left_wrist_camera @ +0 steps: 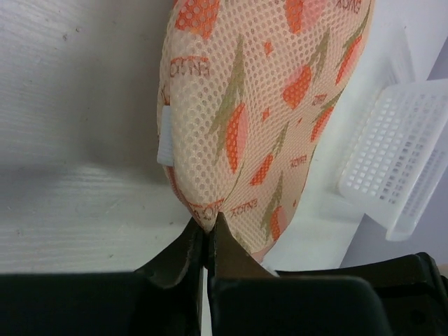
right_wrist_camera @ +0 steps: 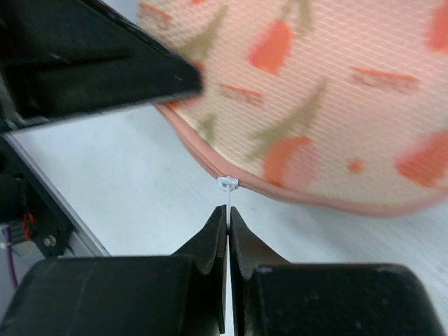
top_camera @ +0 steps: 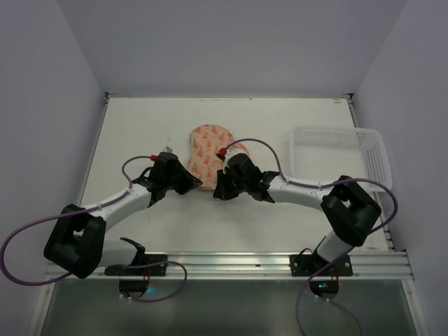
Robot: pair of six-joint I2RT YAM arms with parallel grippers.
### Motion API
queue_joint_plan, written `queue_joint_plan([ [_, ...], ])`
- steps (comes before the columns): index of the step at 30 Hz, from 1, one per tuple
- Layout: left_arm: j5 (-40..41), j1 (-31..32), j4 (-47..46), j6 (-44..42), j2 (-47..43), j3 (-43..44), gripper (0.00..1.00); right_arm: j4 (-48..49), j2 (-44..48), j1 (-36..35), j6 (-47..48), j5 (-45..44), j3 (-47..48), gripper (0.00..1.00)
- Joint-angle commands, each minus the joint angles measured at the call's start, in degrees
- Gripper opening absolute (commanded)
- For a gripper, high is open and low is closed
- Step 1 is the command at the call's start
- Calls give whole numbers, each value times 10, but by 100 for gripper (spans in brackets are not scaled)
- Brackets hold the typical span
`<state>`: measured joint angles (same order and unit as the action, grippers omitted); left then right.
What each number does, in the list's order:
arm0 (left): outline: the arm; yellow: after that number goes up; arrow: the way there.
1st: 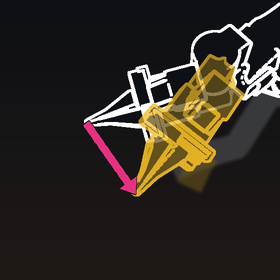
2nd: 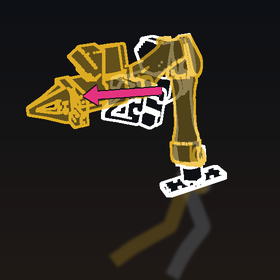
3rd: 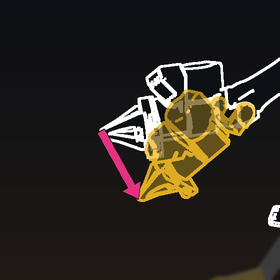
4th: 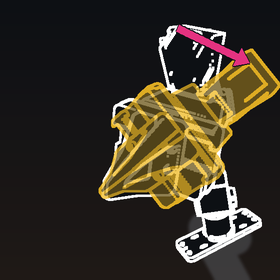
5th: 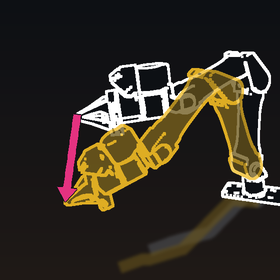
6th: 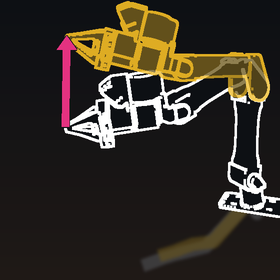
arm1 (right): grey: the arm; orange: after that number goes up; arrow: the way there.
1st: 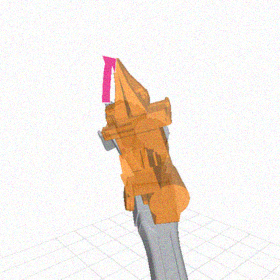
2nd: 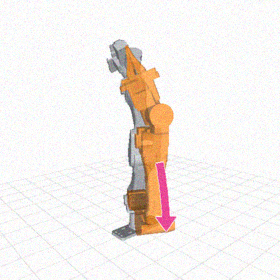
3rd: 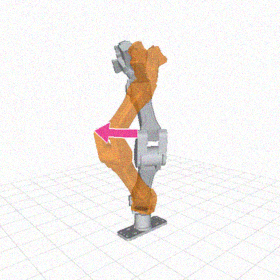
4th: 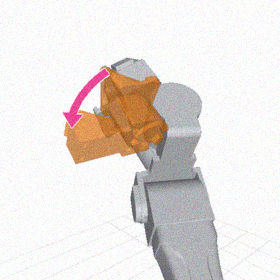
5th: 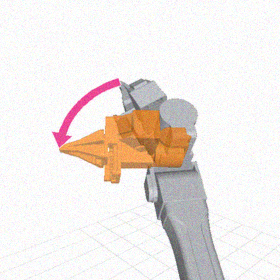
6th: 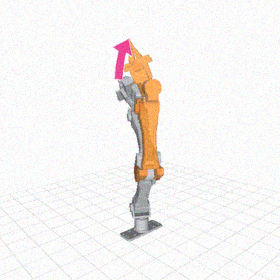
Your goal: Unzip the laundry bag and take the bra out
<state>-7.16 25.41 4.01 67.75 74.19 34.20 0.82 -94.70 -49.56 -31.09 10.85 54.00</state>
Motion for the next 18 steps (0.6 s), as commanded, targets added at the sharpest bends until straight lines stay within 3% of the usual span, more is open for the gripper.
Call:
queue_joint_plan([
  [1,25,-16,10,-53,2,22,0,-6,70,34,31,-31,-50,0],
  [8,-11,-106,66,-208,10,57,0,-35,170,139,13,-35,-153,0],
  [14,-30,-152,49,-292,93,120,0,-12,147,127,1,14,-132,0],
  [18,-89,-155,43,-290,175,200,11,-12,72,62,-9,18,-58,0],
])
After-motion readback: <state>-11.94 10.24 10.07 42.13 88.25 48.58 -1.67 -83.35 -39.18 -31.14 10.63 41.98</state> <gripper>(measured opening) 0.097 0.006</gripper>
